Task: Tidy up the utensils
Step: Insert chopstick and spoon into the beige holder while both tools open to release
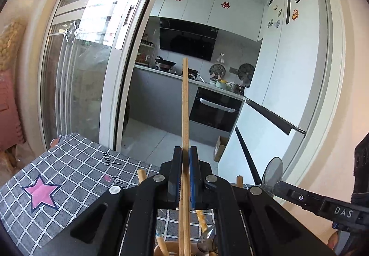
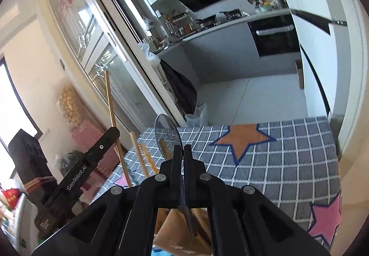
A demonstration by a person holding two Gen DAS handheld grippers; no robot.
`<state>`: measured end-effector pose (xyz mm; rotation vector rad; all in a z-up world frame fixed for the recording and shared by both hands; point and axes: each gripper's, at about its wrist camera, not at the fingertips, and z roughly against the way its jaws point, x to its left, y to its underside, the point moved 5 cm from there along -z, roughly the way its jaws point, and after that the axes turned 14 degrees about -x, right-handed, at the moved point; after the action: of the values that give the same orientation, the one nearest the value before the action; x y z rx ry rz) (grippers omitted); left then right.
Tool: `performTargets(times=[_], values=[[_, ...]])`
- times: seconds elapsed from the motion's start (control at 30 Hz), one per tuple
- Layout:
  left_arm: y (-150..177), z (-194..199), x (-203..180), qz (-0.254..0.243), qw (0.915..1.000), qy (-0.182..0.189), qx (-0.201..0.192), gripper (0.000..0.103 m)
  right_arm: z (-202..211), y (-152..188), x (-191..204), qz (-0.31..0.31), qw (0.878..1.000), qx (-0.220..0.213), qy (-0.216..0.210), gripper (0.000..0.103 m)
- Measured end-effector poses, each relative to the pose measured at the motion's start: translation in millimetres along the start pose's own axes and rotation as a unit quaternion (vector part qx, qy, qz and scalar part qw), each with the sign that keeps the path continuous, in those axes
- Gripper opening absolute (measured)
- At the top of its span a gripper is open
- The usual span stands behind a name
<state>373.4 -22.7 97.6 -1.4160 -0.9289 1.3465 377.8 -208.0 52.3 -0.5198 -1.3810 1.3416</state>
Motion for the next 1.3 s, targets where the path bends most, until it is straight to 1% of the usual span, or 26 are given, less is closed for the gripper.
performTargets(times=[0.13,0.27,0.33,0.47,0.57,0.87,1.1,1.3], values=[[11.2,7.0,-1.3,-0.011,0.9999,-0.006,-0.011,0.036,2.3,14.1,5.7,0.050,0.999,-0.016,0.006,0.002],[22.3,18.1,-9.1,-0.042,0.9989,-0.006,-0.019,0.036,6.8,31.0,11.9,0.086,0.996,-0.020,0.009,0.002],[28.7,23.0,-13.9,-0.060,0.9980,-0.005,-0.020,0.036,8.1,37.8,13.0,0.097,0.995,-0.020,0.011,0.002],[41.0,30.3,-18.6,-0.072,0.9973,-0.004,-0.011,0.036,12.4,52.3,14.4,0.108,0.994,-0.013,0.013,0.002],[48.4,34.0,-18.1,-0.080,0.9968,-0.008,-0.001,0.036,15.4,59.6,13.4,0.113,0.993,-0.007,0.016,0.002],[61.4,43.7,-8.9,-0.076,0.9965,-0.016,0.031,0.036,16.6,69.0,12.1,0.113,0.993,0.016,0.020,0.002],[65.0,44.0,-5.1,-0.081,0.9952,-0.019,0.051,0.036,14.2,75.1,4.4,0.093,0.995,0.033,0.028,0.002],[63.0,45.9,-3.0,-0.079,0.9949,-0.022,0.059,0.036,13.7,73.9,0.7,0.087,0.995,0.043,0.034,0.002]])
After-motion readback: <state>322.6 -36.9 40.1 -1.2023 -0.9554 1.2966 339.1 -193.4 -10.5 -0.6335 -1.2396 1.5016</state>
